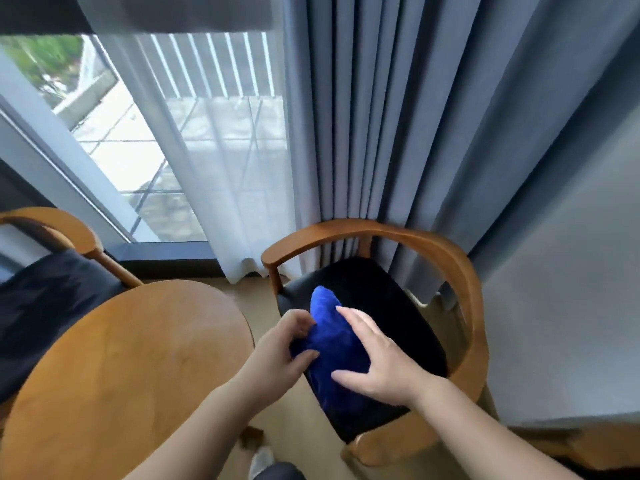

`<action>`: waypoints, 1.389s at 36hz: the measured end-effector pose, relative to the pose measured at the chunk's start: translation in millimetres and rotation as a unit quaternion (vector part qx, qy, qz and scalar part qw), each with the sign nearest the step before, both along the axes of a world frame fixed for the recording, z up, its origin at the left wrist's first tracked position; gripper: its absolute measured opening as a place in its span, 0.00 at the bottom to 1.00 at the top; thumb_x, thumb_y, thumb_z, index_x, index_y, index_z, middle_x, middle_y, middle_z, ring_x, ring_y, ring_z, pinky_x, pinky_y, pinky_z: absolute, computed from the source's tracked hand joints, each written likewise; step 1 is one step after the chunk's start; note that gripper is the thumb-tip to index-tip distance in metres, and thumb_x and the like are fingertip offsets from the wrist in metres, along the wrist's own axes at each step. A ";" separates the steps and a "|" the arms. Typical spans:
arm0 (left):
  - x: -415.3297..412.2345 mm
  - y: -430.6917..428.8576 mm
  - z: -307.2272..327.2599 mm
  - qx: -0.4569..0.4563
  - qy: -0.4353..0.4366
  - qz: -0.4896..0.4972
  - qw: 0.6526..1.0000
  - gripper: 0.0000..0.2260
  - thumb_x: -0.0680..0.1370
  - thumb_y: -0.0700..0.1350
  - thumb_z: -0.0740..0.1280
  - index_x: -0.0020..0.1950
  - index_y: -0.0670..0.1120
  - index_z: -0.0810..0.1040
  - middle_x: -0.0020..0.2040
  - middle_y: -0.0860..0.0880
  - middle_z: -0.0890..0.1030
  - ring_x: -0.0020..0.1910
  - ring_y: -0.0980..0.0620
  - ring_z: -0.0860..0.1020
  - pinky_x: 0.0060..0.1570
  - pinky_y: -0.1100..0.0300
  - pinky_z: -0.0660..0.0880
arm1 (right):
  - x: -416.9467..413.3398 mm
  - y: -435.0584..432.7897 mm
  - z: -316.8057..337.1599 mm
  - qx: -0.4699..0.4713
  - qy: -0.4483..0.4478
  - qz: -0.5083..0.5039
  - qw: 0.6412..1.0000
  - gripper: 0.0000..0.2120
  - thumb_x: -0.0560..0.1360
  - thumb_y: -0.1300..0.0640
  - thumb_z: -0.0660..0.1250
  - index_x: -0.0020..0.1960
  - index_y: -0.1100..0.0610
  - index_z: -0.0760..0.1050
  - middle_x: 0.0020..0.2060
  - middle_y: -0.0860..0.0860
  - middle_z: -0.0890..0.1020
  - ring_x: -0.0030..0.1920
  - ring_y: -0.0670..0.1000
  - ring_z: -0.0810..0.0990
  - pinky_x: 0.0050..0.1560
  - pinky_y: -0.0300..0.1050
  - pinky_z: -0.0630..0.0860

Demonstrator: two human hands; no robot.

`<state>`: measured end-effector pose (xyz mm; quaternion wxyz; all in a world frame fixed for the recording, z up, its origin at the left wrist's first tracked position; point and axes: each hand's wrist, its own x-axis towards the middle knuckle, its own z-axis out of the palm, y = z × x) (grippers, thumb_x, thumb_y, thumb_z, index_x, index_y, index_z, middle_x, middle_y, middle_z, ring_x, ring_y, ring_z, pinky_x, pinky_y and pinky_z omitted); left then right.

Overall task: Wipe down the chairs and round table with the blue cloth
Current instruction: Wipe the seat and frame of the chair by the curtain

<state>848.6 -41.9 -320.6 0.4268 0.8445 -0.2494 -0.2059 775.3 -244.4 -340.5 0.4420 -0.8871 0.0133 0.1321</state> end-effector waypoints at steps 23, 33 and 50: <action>165.9 10.9 -59.0 0.048 0.028 0.015 0.998 0.12 0.74 0.40 0.66 0.44 0.57 0.68 0.47 0.61 0.76 0.47 0.60 0.76 0.49 0.56 0.77 | 232.1 -9.0 -37.1 -0.209 -0.060 0.162 0.962 0.10 0.71 0.58 0.69 0.52 0.51 0.78 0.50 0.46 0.79 0.53 0.51 0.76 0.60 0.48 0.70; 295.1 -12.9 -111.8 0.094 0.027 0.077 0.992 0.10 0.72 0.37 0.64 0.43 0.53 0.68 0.42 0.53 0.77 0.42 0.50 0.76 0.44 0.49 0.76 | 354.7 -14.5 -75.0 -0.212 0.049 0.127 0.968 0.11 0.76 0.55 0.67 0.58 0.49 0.76 0.56 0.48 0.79 0.56 0.54 0.76 0.57 0.48 0.72; 360.9 -28.6 -200.0 0.142 -0.020 0.185 0.972 0.02 0.74 0.43 0.66 0.45 0.48 0.74 0.49 0.52 0.77 0.49 0.50 0.75 0.48 0.59 0.70 | 447.4 -23.4 -178.0 -0.316 -0.051 0.114 0.940 0.12 0.75 0.57 0.64 0.58 0.56 0.75 0.56 0.56 0.77 0.56 0.60 0.75 0.55 0.52 0.73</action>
